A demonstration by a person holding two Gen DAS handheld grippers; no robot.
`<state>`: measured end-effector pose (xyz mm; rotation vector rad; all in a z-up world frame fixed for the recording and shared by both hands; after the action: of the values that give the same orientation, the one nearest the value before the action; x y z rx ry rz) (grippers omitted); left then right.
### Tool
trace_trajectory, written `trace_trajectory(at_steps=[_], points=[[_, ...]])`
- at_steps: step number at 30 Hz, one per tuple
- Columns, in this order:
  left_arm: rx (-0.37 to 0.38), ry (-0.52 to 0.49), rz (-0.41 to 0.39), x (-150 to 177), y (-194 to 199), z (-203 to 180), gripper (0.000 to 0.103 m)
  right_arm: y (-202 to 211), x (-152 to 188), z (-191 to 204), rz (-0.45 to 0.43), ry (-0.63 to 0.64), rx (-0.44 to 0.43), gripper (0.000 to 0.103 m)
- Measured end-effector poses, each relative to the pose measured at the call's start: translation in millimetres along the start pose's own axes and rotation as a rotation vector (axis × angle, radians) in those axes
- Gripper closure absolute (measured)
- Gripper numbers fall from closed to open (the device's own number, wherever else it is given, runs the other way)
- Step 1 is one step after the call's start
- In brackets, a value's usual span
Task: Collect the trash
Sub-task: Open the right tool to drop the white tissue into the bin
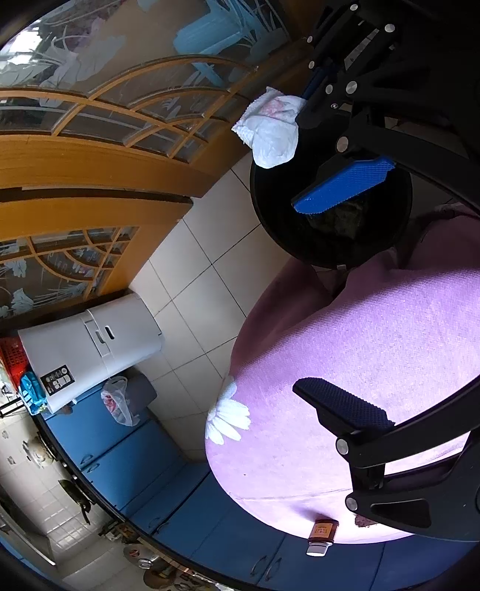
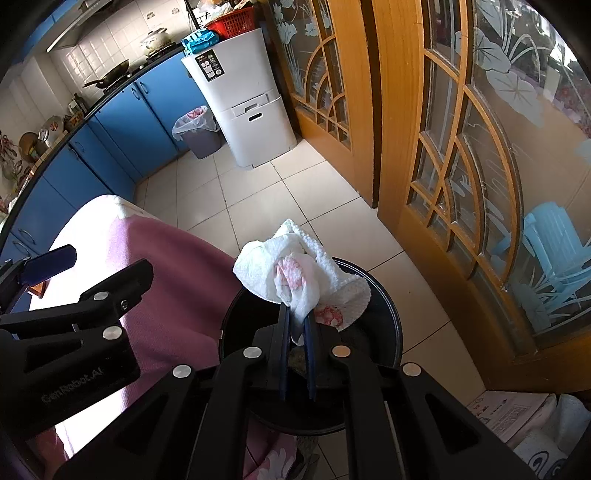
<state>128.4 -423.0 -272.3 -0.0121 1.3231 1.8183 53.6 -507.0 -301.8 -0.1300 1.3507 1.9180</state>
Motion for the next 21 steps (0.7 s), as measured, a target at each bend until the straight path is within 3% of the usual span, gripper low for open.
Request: trace_trajectory(at_steps=[21], points=[[-0.009,0.018,-0.006,0,0,12,0.013,-2,-2,5,-0.003,-0.013,-0.025,0.095]])
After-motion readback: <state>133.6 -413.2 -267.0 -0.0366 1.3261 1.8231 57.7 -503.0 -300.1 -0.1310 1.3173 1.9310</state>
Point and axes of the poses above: each gripper's, at about its wrist camera, not at the fingertips, and y roughly against the way its jaws point, z to its left, x to its underside, the point moved 8 cm from there along -y, roughly the way its jaws point, and after that the axes turned 14 degrees about -x, right-handed, at the moved point
